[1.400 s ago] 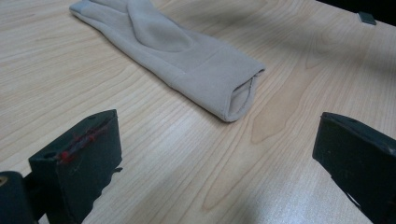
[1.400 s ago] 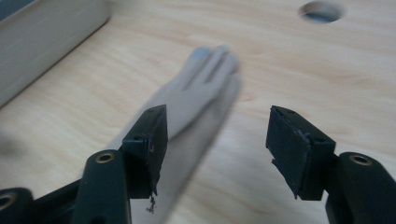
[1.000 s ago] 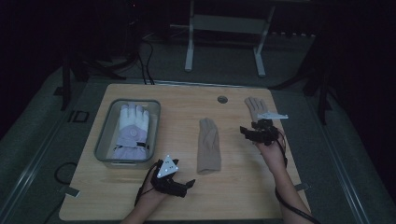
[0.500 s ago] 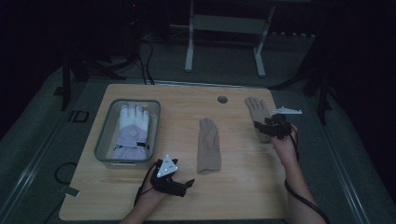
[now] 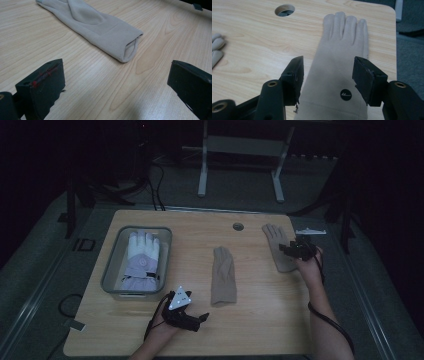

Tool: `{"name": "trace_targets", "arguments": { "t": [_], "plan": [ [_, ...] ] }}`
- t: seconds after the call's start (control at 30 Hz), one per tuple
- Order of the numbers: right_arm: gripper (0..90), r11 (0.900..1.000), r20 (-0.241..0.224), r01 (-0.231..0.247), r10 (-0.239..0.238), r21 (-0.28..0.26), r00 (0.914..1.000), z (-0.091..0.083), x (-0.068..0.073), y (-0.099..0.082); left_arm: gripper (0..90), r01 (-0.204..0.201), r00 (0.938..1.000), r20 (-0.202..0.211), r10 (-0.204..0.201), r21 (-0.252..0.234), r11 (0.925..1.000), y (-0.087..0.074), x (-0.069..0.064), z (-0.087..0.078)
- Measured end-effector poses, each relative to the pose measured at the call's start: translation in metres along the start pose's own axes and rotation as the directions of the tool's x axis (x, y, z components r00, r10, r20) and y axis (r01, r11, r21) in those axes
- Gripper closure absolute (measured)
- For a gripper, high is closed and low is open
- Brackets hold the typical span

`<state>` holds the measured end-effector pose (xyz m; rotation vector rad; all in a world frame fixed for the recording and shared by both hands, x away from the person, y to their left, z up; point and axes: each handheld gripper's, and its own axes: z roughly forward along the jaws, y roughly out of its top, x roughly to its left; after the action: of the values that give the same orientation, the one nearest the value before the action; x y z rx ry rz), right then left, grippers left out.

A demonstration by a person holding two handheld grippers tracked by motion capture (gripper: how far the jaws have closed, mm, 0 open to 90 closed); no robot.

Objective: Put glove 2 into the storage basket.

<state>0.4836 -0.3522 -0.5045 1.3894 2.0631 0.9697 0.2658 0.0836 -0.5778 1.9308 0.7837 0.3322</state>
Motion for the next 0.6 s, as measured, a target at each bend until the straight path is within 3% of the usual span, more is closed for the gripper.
{"name": "trace_targets", "arguments": {
  "t": [0.27,0.53,0.6],
  "plan": [
    [40.1,0.9991,0.037,-0.018,0.017,0.038,0.9992,0.017,-0.01,-0.001,1.4,0.003,1.0,-0.004,-0.003,-0.001,1.0,0.0,0.0,0.0],
    [39.3,0.9956,0.045,-0.016,0.012,0.093,0.9989,0.041,-0.012,-0.009,1.5,0.017,0.9998,-0.008,-0.017,-0.004,0.9998,0.0,0.004,-0.001],
    [41.1,0.9949,0.065,-0.021,0.015,0.099,0.9978,0.044,-0.013,-0.011,1.5,0.015,0.9999,-0.006,-0.015,-0.002,0.9999,0.0,0.004,-0.001]
  ]
}}
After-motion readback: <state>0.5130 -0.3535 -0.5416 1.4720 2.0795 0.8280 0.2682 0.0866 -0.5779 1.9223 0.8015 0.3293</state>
